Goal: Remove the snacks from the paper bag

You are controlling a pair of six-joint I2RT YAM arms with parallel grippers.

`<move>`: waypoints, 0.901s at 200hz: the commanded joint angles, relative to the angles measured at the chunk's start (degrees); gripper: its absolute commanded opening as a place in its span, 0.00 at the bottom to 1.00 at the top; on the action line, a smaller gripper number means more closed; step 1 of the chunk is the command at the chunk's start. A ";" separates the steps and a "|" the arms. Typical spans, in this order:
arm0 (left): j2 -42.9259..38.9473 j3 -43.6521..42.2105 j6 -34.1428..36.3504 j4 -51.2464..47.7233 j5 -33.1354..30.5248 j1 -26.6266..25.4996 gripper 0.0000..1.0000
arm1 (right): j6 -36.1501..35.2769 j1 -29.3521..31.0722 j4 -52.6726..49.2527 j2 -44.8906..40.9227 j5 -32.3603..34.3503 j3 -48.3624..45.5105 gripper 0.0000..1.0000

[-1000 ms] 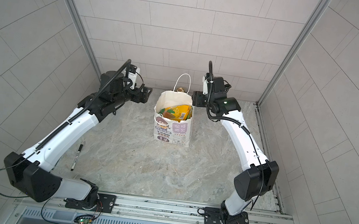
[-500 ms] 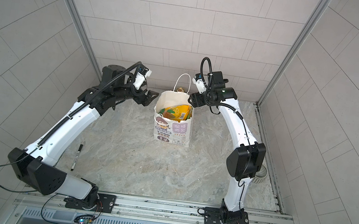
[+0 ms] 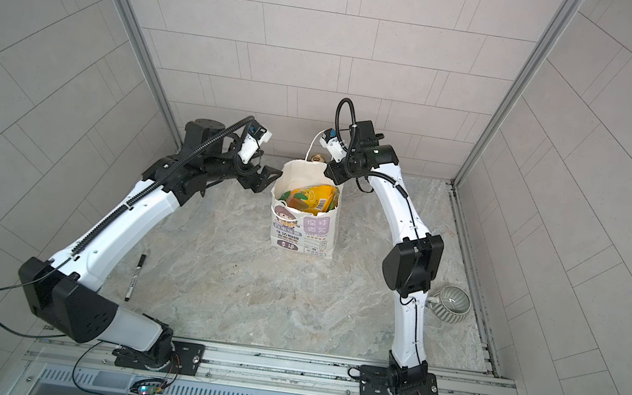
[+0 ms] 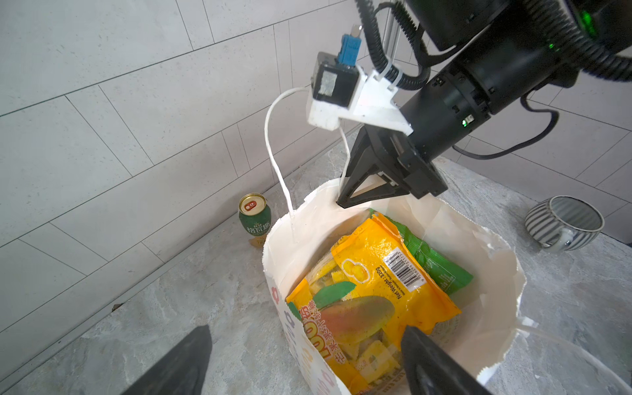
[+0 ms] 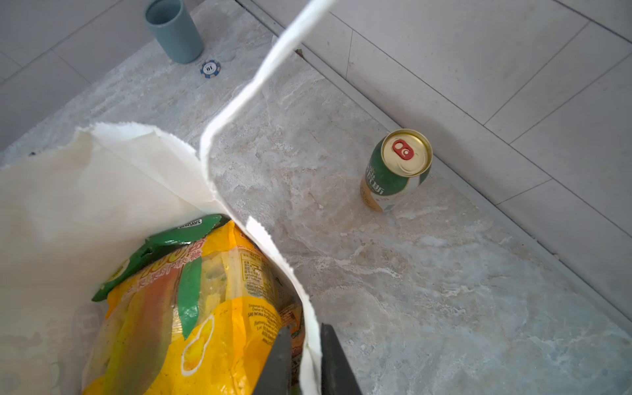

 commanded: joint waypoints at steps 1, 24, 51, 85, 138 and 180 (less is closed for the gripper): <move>0.01 -0.30 0.71 1.93 -0.27 -0.12 0.91 | -2.96 0.48 -4.81 0.56 -0.34 2.24 0.05; 0.41 -0.03 0.23 2.63 -1.81 -0.07 0.90 | -1.93 0.48 -3.82 0.42 2.83 2.51 0.00; 1.55 0.61 -3.13 4.81 -2.97 0.36 0.88 | 0.19 0.17 -0.92 1.43 8.80 5.17 0.00; 2.25 2.30 -7.59 6.90 -5.63 0.34 0.89 | 2.83 -0.75 -0.09 3.88 12.50 12.70 0.00; -0.52 1.69 -10.53 8.12 -7.23 0.33 0.88 | 5.34 -0.75 5.44 1.27 16.07 14.26 0.00; -3.86 -1.25 -13.48 9.48 -7.38 0.03 0.84 | 3.77 0.84 4.83 -3.05 12.86 10.42 0.00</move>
